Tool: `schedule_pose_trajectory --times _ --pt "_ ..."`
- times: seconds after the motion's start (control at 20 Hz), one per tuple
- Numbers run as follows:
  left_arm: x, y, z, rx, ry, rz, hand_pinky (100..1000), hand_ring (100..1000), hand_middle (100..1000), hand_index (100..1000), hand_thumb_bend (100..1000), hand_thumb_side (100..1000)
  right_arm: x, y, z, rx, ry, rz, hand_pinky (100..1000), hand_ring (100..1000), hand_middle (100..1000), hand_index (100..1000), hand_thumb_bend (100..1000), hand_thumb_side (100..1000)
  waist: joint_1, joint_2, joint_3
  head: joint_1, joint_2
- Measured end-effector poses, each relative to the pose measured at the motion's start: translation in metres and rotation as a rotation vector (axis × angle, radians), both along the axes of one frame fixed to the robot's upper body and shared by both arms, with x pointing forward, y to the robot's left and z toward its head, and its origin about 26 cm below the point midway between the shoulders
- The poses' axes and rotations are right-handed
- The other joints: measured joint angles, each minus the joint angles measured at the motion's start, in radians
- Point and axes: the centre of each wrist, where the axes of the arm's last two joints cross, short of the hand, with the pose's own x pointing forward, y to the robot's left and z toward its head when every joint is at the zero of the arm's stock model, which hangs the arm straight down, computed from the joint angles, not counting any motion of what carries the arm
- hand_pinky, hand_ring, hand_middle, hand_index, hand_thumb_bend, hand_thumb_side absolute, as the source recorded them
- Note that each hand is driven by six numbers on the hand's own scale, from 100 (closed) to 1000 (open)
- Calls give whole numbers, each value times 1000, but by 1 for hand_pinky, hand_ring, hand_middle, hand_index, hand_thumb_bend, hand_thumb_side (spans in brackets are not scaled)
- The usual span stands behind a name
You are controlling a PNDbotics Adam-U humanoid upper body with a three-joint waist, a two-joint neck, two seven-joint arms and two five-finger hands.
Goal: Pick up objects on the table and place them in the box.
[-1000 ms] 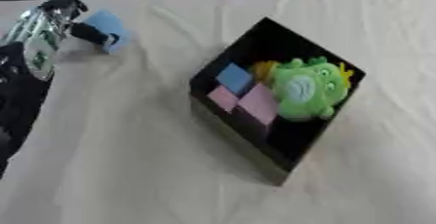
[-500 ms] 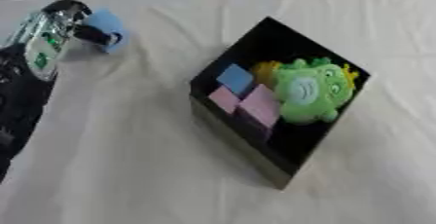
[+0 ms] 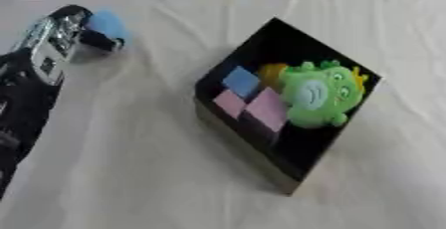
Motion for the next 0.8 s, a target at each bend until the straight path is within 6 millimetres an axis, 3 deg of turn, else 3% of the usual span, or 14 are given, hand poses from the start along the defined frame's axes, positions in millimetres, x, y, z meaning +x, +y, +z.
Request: schedule_pose_trajectory --times 0.15,0.3,0.55,0.8 --pt "0 -1 0 -11 -20 -8 854 769 643 762 139 161 0 0 -1 6 2 -1 879 804 547 761 100 558 0 0 0 0 0" --pt "-1 -2 3 -11 -50 -11 849 761 638 744 100 100 0 0 -1 7 6 -3 879 804 547 761 100 557 0 0 0 0 0" --pt "-8 -16 24 31 -139 -45 844 754 637 736 100 100 0 0 -2 10 9 -7 878 804 548 761 100 557 0 0 5 -2 2" --pt "-26 -43 57 118 -228 -150 841 743 629 722 100 100 0 0 -3 13 8 -8 877 803 550 761 100 554 0 -1 12 -10 11"
